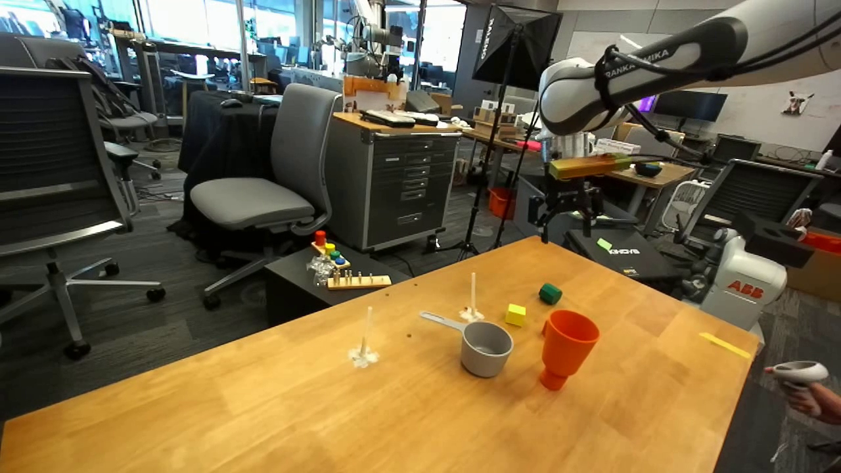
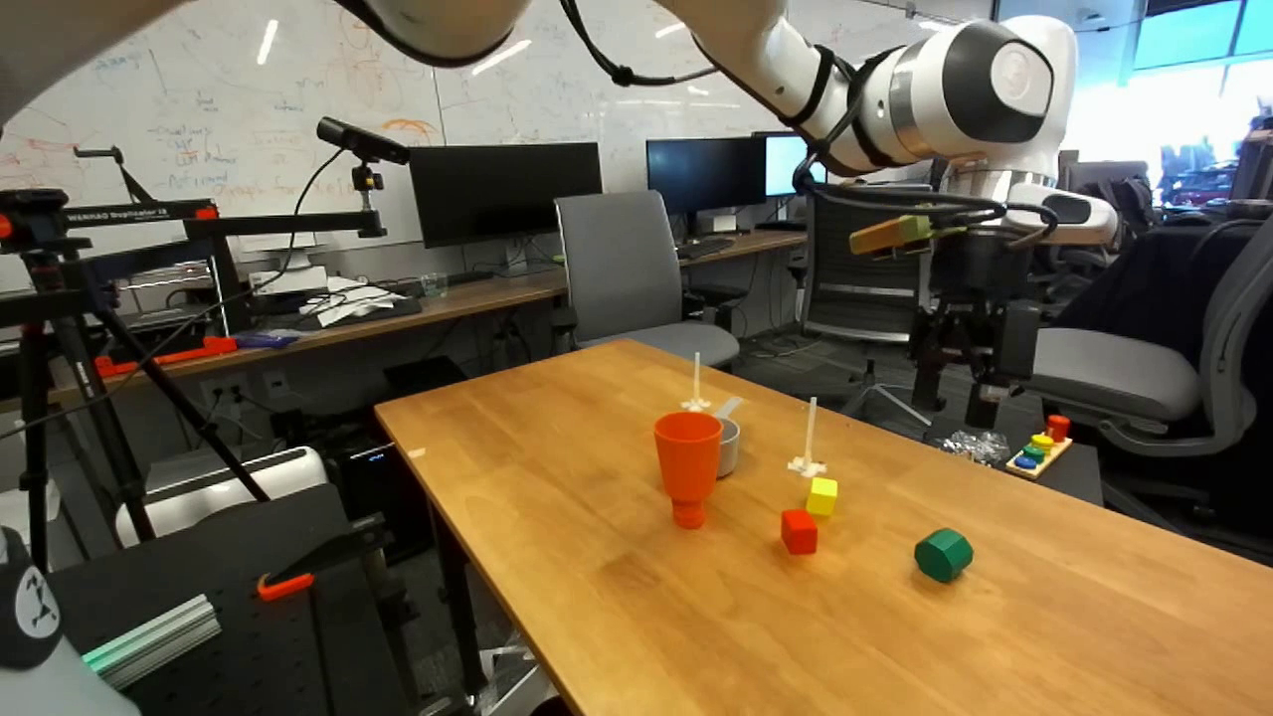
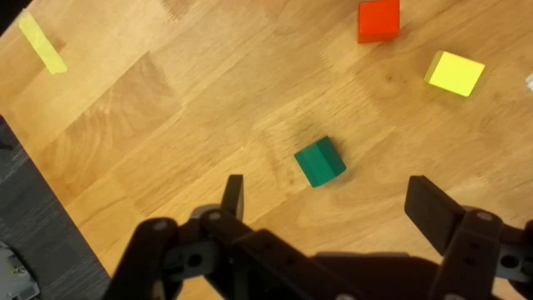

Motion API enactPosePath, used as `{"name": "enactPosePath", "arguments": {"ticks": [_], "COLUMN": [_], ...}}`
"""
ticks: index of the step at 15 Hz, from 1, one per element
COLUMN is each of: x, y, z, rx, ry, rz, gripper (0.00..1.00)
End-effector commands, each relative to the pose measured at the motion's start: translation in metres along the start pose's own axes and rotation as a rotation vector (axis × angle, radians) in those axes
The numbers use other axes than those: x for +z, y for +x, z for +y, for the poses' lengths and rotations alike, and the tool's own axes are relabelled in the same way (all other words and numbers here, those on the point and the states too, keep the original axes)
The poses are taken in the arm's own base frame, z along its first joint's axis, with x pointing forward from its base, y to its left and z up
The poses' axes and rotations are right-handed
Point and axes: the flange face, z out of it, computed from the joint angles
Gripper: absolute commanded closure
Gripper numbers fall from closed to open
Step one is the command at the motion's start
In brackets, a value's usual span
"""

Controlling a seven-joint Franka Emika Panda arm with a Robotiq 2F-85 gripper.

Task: Place the three blocks in the gray measuring cup

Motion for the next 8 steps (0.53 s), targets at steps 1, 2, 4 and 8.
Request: {"name": "enactPosePath", "arguments": {"ticks": [1,2,4,8], "x": [-0.001,-0.015,0.006,0.015], "y": [0.000,-0.008,-0.007,-0.001], "z": [-0.017,-0.018,-0.021,-0.020], "rx": [-0.029,-0.045,-0.023,-0.023], "ry": [0.080,0.119,0.069,0.066], "rz": [-0.117,-0.143,-0.116,-0.128], "gripper": [0.00,0.00,0.00,0.00]}}
